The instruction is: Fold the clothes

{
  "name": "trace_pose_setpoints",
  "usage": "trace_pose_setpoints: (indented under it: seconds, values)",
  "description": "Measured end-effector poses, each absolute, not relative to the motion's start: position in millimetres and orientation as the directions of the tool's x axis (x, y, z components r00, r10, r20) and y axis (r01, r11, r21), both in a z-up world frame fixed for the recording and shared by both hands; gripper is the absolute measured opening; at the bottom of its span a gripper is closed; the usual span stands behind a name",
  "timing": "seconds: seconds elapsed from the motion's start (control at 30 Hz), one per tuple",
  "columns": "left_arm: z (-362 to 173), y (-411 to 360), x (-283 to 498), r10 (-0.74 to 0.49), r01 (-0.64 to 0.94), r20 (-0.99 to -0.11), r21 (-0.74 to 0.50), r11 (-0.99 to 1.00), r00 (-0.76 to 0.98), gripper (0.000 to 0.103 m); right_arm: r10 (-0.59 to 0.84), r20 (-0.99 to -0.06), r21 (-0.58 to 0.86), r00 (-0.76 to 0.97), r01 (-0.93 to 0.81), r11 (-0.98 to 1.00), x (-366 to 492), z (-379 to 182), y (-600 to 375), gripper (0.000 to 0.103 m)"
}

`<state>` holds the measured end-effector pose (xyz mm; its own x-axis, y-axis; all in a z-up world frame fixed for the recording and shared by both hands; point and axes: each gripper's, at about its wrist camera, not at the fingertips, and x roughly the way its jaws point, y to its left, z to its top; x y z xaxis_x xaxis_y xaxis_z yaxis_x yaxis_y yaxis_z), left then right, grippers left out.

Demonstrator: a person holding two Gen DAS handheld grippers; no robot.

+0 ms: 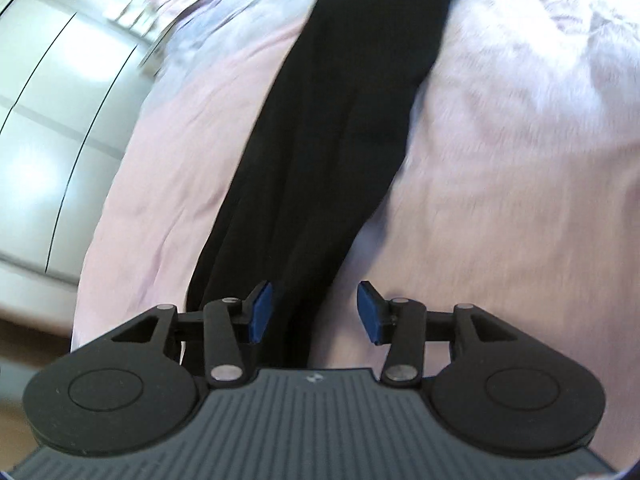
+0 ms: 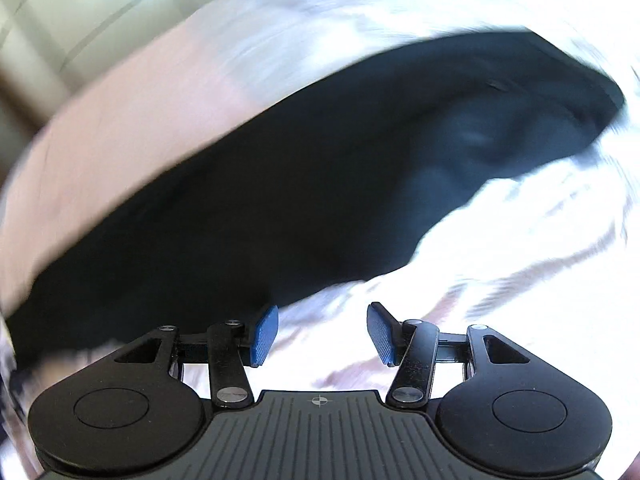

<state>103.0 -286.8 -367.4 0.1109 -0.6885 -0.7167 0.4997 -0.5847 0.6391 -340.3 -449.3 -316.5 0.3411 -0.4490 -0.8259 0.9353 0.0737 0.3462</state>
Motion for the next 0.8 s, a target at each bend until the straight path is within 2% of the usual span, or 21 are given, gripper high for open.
trace_pose_setpoints:
  seconds: [0.07, 0.13, 0.3, 0.37, 0.4, 0.5, 0.67, 0.7, 0.73, 0.8]
  values:
    - [-374, -298, 96, -0.676, 0.489, -0.728, 0.634, -0.600, 0.115, 0.043, -0.465, -0.814, 0.380, 0.349, 0.925, 0.029, -359, -322, -467, 0.053]
    - [-373, -308, 99, -0.667, 0.500, -0.733, 0.632, -0.592, 0.136, 0.043, -0.454, -0.839, 0.323, 0.300, 0.946, 0.028, -366, -323, -483, 0.053]
    - [-352, -310, 100, -0.676, 0.536, -0.718, 0.642, -0.548, 0.169, 0.043, -0.470, -0.831, 0.255, 0.297, 0.955, 0.152, -367, -306, -483, 0.053]
    - [-340, -307, 85, -0.687, 0.538, -0.719, 0.623, -0.568, 0.107, 0.044, -0.452, -0.841, 0.255, 0.296, 0.955, 0.150, -366, -307, -473, 0.053]
    - [-336, -306, 75, -0.694, 0.529, -0.717, 0.614, -0.586, 0.064, 0.047, -0.445, -0.844, 0.268, 0.300, 0.954, 0.136, -368, -310, -468, 0.053]
    - [-332, -305, 28, -0.703, 0.455, -0.704, 0.596, -0.662, -0.101, 0.064, -0.430, -0.846, 0.310, 0.316, 0.947, 0.085, -376, -318, -453, 0.053]
    - [-363, -312, -52, -0.678, 0.176, -0.669, 0.660, -0.731, -0.306, 0.064, -0.463, -0.829, 0.356, 0.315, 0.935, -0.001, -405, -319, -431, 0.053]
    - [-375, -319, -60, -0.679, 0.106, -0.667, 0.685, -0.721, -0.307, 0.058, -0.475, -0.825, 0.358, 0.307, 0.933, -0.019, -411, -317, -425, 0.053]
    - [-380, -327, -66, -0.676, 0.071, -0.669, 0.693, -0.718, -0.308, 0.034, -0.484, -0.821, 0.361, 0.302, 0.932, -0.030, -417, -316, -420, 0.053]
    - [-371, -349, -68, -0.657, 0.109, -0.687, 0.661, -0.743, -0.311, 0.013, -0.496, -0.814, 0.369, 0.303, 0.929, -0.039, -427, -316, -411, 0.053]
